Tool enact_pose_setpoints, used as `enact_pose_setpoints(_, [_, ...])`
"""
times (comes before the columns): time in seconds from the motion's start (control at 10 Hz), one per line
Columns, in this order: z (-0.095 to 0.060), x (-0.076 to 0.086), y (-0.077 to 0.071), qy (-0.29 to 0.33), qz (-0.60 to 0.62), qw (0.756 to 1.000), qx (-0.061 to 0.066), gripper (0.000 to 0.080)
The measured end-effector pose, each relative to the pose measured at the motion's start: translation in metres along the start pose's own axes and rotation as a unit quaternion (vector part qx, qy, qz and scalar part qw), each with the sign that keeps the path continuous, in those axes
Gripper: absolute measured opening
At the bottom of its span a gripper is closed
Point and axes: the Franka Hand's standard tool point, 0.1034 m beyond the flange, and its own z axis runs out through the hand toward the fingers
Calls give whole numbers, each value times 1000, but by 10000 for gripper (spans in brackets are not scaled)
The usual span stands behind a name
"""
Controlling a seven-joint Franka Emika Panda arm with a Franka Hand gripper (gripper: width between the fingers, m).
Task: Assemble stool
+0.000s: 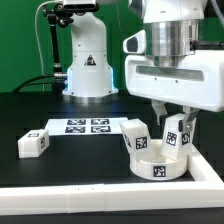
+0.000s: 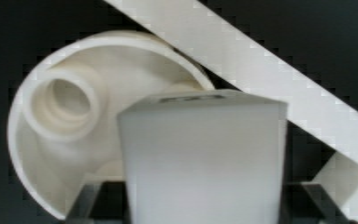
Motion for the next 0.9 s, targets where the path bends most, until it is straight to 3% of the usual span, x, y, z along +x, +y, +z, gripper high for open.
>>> enact_pose_setpoints(0.2, [0,0,0,-2,50,999,1,340])
enact_pose_setpoints(0.4, [1,2,-1,-7,121,993,17,340])
enact_pose_setpoints(0.6, [1,2,-2,-20,224,974,28,340])
enact_pose_setpoints(0.8, [4,1,-2,-32,335,941,48,340])
enact_pose_setpoints(0.9, [4,-2,-2,-38,362,930,48,340])
